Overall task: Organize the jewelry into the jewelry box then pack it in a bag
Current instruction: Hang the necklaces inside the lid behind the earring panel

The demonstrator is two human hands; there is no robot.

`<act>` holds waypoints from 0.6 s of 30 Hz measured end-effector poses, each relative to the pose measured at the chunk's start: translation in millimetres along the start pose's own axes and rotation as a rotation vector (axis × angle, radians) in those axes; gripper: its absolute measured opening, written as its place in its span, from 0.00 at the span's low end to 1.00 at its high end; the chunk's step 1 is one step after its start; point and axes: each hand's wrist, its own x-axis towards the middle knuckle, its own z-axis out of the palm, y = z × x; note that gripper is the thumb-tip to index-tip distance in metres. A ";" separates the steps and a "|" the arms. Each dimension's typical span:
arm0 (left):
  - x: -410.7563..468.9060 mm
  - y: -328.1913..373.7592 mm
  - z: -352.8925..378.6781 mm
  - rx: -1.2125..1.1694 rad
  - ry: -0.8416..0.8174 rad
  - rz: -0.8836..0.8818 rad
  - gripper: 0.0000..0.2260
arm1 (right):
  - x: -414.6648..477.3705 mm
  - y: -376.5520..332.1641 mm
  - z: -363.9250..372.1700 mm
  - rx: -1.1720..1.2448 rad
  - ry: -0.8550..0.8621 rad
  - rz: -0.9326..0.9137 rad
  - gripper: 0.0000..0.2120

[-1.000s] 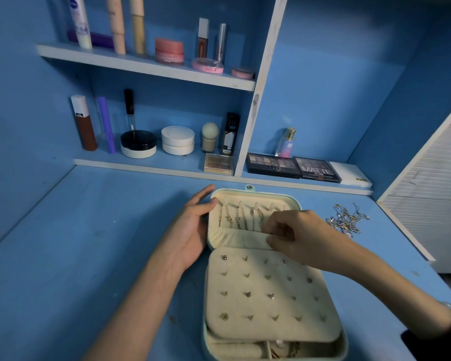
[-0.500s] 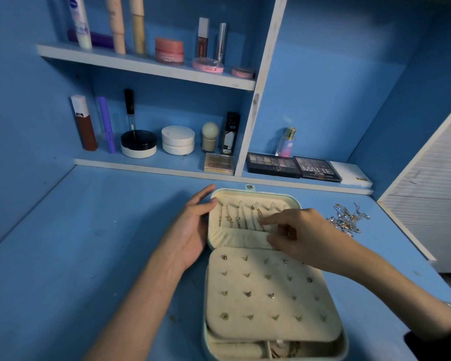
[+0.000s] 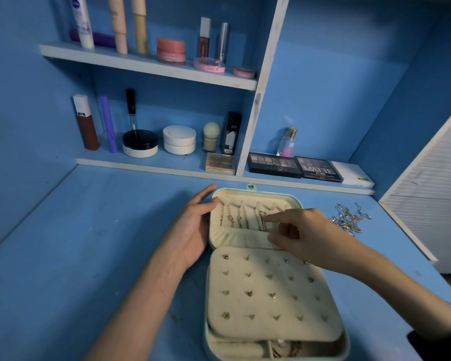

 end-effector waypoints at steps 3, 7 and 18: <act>0.5 -0.2 -0.7 -0.007 0.001 0.003 0.19 | -1.3 -1.8 -2.0 -0.011 0.000 -0.012 0.09; 0.7 -0.2 -0.4 0.000 0.000 0.002 0.19 | -1.0 -2.3 -2.7 -0.009 -0.009 -0.008 0.11; 0.9 -0.1 -0.4 -0.002 0.003 -0.001 0.18 | -2.3 -2.4 -3.0 -0.043 -0.026 -0.029 0.05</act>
